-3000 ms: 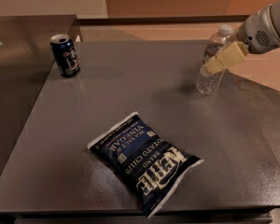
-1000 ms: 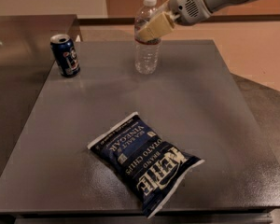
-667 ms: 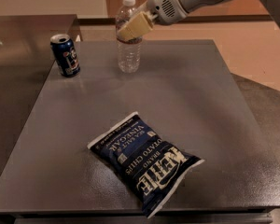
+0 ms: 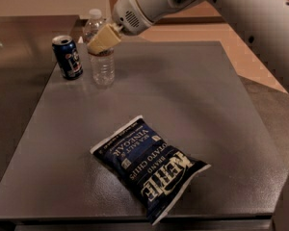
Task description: Move water bottle near pepsi can
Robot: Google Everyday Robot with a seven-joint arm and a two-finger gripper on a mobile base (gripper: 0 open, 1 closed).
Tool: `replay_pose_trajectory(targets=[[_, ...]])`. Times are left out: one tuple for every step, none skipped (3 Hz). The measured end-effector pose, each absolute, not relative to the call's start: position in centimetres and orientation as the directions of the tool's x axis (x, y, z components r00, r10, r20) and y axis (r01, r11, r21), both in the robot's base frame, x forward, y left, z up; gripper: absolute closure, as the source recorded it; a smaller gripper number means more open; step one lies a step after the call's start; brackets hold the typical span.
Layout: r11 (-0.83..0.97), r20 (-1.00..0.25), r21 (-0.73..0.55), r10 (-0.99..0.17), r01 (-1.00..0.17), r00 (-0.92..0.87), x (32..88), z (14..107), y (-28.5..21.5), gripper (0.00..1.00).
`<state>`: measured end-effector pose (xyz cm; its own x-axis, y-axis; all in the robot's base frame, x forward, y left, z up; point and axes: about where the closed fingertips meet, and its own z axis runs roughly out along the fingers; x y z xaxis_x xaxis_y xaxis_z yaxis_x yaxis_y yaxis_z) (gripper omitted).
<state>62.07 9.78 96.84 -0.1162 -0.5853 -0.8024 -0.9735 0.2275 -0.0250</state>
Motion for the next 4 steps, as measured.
replay_pose_trajectory(targets=[[0.187,-0.796,-0.008,-0.595,-0.982,-0.107,62.0,95.8,12.6,1.0],[0.166,-0.79,-0.003,-0.605,-0.986,-0.099,62.2,95.2,14.3,0.83],[0.154,-0.781,0.002,-0.617,-0.988,-0.098,62.3,94.5,15.1,0.59],[0.151,-0.781,0.003,-0.617,-0.989,-0.097,62.2,94.4,15.3,0.35]])
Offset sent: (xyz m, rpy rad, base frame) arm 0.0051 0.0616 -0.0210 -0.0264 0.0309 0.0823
